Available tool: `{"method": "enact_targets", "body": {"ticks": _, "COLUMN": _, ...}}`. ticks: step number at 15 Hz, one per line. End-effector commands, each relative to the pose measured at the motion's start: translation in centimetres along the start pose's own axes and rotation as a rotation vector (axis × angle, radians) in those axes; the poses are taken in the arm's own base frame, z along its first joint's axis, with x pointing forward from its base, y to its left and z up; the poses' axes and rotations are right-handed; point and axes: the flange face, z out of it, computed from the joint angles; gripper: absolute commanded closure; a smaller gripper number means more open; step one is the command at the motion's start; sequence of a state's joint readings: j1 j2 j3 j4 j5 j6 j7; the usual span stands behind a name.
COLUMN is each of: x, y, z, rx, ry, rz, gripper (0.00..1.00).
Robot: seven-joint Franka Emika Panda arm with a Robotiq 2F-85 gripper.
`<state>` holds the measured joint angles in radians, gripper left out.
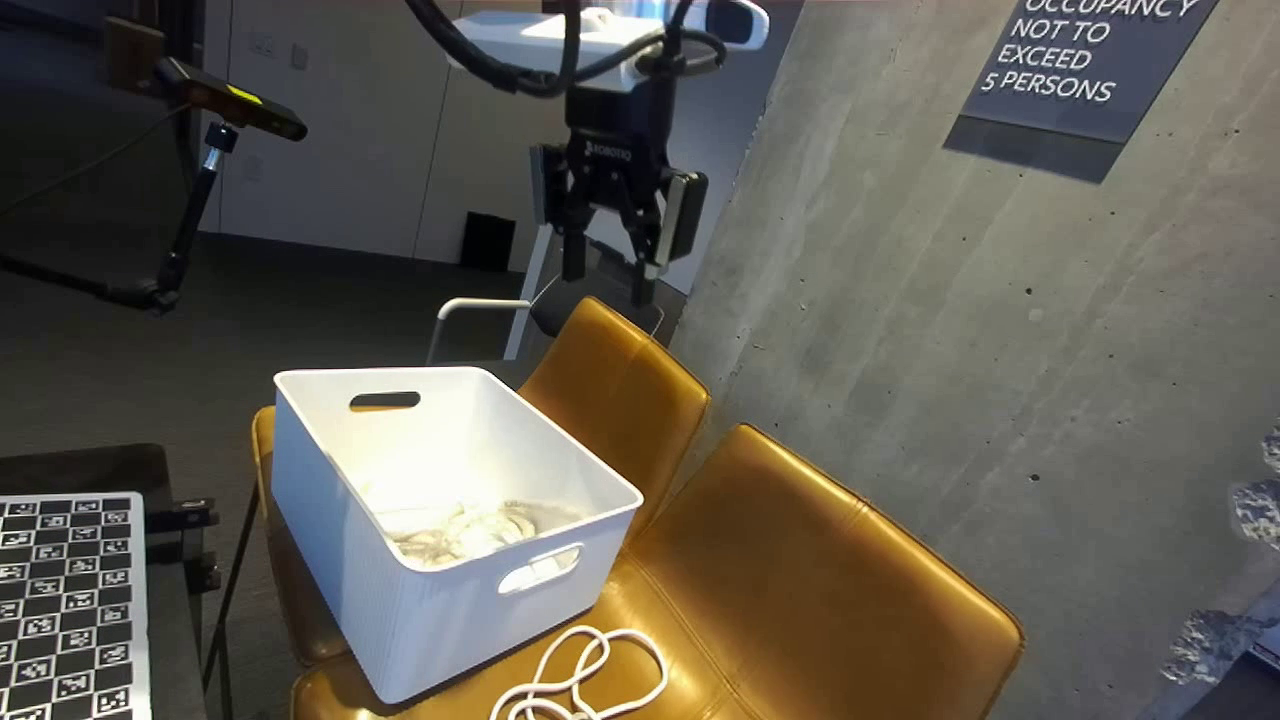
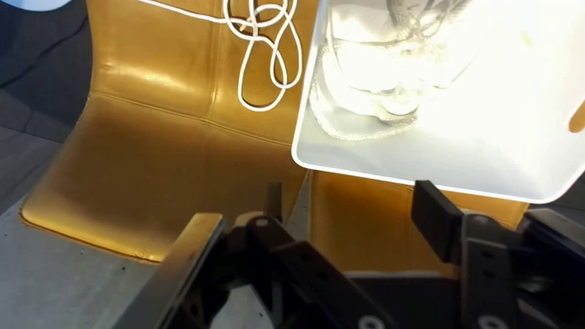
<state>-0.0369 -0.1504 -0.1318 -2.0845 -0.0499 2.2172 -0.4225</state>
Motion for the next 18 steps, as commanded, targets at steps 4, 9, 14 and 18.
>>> {"method": "enact_targets", "body": {"ticks": 4, "x": -7.1, "y": 11.0, "z": 10.1, "rx": 0.021, "ry": -0.045, "rz": 0.041, "gripper": 0.00}}
{"method": "enact_targets", "body": {"ticks": 9, "x": -8.8, "y": 14.6, "z": 18.3, "rx": 0.076, "ry": -0.069, "rz": 0.034, "gripper": 0.00}}
{"method": "enact_targets", "body": {"ticks": 14, "x": -8.1, "y": 13.5, "z": 27.4, "rx": 0.107, "ry": -0.116, "rz": -0.043, "gripper": 0.00}}
{"method": "enact_targets", "body": {"ticks": 18, "x": -7.0, "y": 10.9, "z": 33.5, "rx": 0.148, "ry": -0.151, "rz": -0.078, "gripper": 0.00}}
